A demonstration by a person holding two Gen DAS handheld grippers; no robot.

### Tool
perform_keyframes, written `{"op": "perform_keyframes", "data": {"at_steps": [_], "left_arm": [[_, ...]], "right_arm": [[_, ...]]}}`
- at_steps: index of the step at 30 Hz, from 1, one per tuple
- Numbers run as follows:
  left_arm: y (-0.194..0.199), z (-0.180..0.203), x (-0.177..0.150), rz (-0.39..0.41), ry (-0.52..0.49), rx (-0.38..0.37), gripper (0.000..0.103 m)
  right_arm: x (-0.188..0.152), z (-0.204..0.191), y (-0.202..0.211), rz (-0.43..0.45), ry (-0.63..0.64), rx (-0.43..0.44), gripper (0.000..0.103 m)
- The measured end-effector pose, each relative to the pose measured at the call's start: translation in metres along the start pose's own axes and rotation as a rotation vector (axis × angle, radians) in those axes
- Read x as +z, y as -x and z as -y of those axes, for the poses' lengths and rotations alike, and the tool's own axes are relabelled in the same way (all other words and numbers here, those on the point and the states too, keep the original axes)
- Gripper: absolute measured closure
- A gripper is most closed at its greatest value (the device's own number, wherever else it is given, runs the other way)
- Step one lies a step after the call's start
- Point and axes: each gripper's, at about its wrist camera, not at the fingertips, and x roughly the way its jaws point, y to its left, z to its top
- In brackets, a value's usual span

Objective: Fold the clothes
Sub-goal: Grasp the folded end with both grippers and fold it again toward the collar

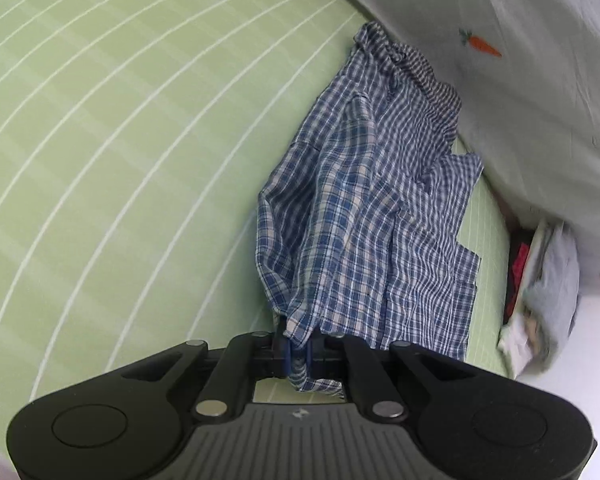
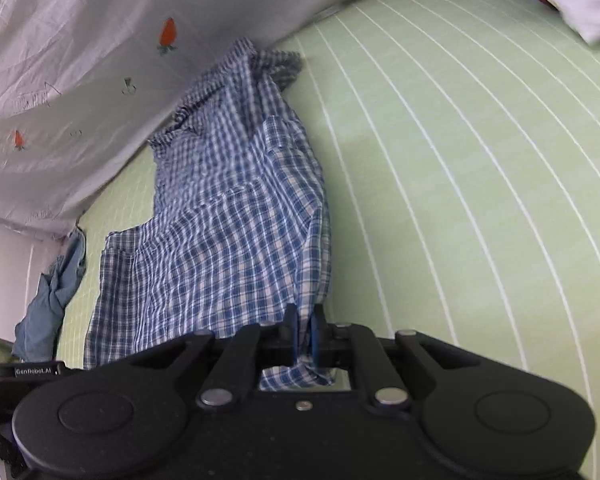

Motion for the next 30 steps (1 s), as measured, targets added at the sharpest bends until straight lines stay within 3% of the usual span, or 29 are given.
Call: {"op": "perform_keyframes", "data": {"at_steps": [5, 9, 15, 20, 30], "left_arm": [[0.015, -0.026, -0.037, -0.041, 0.077, 0.021, 0.097], [0.036, -0.026, -0.045, -0.019, 0.11, 0.004, 0.097], [0.062, -0.008, -0.027, 0.036, 0.173, -0.038, 0.097], [0.081, -0.004, -0.008, 0.035, 0.322, -0.091, 0.097], [0.084, 0.032, 0.039, 0.061, 0.378, -0.196, 0.096]], "right_arm": [[-0.033, 0.014, 0.017, -0.065, -0.039, 0.0, 0.097], [-0.036, 0.02, 0.035, -0.111, -0.052, 0.051, 0.097], [-0.009, 0.015, 0.048, -0.083, -0.105, 0.16, 0.097], [0.01, 0.009, 0.064, -0.051, -0.138, 0.258, 0.097], [0.057, 0.004, 0.063, 0.015, -0.242, 0.372, 0.097]]}}
